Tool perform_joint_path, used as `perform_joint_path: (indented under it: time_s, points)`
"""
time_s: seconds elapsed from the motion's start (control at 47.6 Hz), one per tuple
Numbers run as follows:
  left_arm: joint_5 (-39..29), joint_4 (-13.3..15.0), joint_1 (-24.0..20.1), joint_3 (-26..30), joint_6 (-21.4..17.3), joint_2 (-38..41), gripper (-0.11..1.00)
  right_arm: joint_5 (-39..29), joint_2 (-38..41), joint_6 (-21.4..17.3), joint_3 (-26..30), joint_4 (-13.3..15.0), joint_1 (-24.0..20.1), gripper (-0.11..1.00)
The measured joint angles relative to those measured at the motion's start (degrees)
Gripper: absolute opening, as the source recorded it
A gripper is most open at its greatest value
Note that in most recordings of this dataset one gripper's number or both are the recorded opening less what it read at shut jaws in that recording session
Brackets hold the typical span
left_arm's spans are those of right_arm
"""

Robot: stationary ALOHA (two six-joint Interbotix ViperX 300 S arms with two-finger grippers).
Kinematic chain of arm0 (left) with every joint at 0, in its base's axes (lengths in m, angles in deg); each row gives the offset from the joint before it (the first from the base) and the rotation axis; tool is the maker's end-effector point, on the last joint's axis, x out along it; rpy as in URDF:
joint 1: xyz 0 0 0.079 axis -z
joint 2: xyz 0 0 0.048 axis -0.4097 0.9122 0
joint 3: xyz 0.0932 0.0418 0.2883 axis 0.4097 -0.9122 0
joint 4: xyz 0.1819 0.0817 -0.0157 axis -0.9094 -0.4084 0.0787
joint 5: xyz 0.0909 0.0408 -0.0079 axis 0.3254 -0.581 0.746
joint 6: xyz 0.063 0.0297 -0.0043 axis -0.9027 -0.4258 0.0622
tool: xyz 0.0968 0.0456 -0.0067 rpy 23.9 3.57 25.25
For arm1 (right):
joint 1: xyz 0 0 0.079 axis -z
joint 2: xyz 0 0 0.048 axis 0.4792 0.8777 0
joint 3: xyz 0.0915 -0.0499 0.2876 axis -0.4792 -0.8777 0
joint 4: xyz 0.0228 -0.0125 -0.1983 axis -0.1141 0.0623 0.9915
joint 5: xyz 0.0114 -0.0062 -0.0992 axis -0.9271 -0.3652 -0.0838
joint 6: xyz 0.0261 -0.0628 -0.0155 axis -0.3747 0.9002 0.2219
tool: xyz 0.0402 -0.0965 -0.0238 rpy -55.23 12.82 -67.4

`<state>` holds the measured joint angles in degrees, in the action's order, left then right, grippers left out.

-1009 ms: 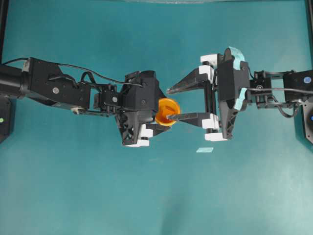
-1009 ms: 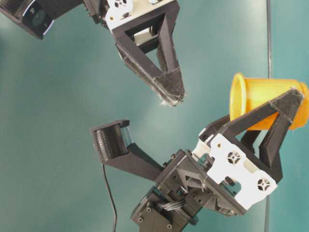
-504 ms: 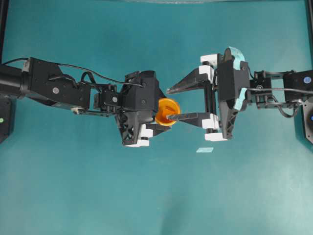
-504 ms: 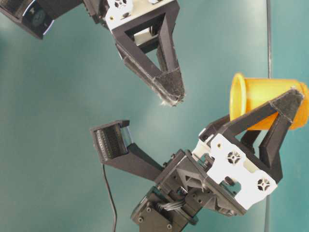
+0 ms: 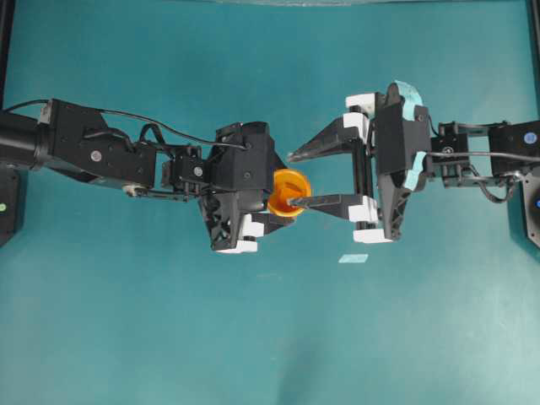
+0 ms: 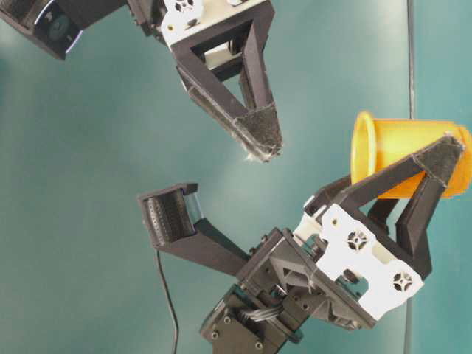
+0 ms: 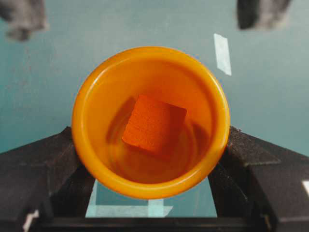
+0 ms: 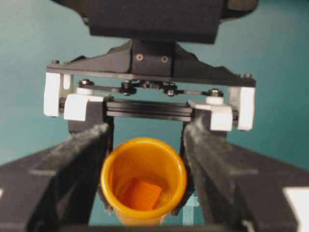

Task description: Hold the block with right arm and the cup with left arm, then put the block into the cup.

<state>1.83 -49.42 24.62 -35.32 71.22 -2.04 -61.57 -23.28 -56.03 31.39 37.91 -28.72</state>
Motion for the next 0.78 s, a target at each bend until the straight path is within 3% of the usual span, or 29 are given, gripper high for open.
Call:
perform_joint_path:
  time_s: [0.777]
  points:
    - [0.8,0.0,0.0,0.1,0.0,0.0,0.64,0.0,0.0,-0.1,0.0,0.0,-0.1,0.64]
